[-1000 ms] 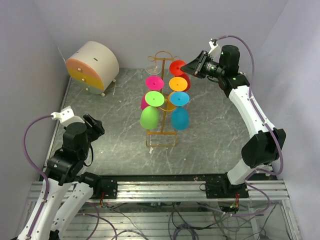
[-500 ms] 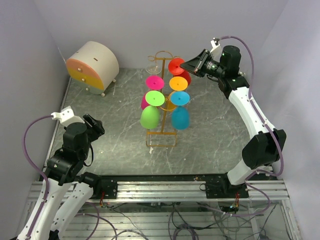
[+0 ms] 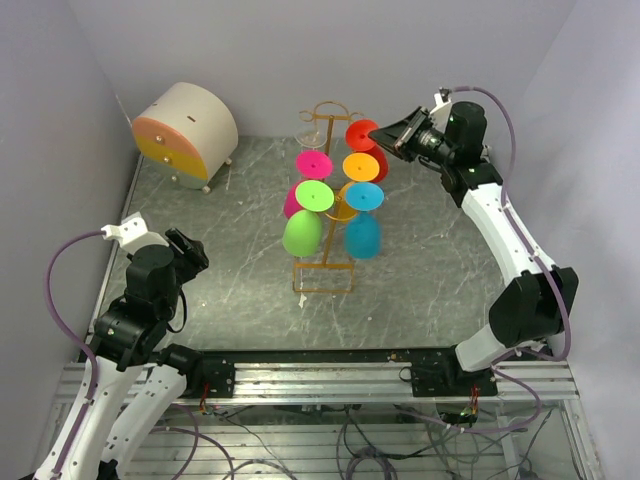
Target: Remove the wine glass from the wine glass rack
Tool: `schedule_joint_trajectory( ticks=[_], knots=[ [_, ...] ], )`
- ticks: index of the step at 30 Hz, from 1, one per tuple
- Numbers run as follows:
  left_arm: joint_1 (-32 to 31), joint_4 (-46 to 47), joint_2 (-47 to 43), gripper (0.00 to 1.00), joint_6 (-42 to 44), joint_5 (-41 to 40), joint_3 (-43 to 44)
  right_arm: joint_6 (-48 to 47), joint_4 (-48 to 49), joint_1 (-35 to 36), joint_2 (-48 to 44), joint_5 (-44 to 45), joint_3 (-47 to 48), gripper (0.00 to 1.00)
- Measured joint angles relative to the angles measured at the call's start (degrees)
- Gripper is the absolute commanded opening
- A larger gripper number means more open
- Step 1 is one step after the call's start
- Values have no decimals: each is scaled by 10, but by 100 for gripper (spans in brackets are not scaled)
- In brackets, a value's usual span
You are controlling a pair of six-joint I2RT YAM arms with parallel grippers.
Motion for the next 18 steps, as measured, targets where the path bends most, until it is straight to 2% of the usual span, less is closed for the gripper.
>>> schedule_joint_trajectory(
  ticks=[9, 18],
  knots=[
    [-3, 0, 0, 67, -3, -2, 0, 23, 19, -12, -43, 30, -52, 0],
    [-4, -1, 1, 67, -4, -3, 0, 63, 87, -30, -52, 29, -82, 0]
  ],
)
